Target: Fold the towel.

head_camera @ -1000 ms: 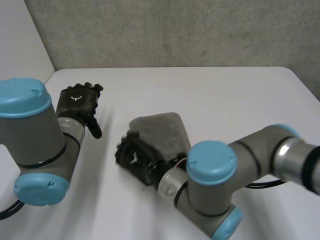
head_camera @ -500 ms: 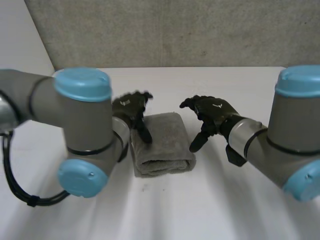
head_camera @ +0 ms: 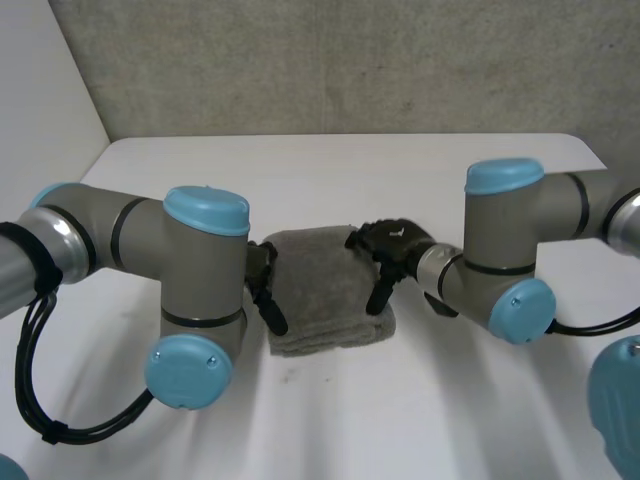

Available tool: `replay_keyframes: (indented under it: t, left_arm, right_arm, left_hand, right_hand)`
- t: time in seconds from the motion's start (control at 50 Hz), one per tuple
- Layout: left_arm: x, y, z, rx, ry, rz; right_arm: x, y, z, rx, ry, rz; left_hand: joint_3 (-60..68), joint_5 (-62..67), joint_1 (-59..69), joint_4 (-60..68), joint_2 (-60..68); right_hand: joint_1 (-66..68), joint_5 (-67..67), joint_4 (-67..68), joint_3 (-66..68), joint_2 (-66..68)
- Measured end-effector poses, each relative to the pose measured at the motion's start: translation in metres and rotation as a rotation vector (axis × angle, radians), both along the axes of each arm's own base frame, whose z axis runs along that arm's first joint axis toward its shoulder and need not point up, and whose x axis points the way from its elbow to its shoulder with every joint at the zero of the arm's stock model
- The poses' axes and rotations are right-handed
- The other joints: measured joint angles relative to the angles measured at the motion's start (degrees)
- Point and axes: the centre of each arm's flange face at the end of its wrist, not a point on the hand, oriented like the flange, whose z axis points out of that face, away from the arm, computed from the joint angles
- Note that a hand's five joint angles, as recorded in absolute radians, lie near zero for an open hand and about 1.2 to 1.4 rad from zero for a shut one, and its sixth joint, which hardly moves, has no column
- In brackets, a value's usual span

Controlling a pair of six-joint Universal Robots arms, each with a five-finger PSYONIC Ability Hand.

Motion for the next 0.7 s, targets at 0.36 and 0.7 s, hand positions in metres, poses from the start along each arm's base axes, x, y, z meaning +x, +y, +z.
replay_keyframes:
  t: [0.36, 0.7]
  left_arm:
    - [0.060, -0.010, 0.175, -0.341, 0.190, 0.076]
    - [0.108, -0.002, 0.230, -0.393, 0.257, 0.022]
  right_arm:
    - [-0.077, 0.010, 0.198, -0.370, -0.225, -0.364]
    - [-0.113, 0.046, 0.243, -0.466, -0.259, -0.435]
  left_hand:
    - [0.0, 0.0, 0.0, 0.0, 0.0]
    - [0.0, 0.0, 0.0, 0.0, 0.0]
  right_hand:
    - [0.0, -0.2, 0.0, 0.0, 0.0]
    - [0.0, -0.2, 0.0, 0.0, 0.0]
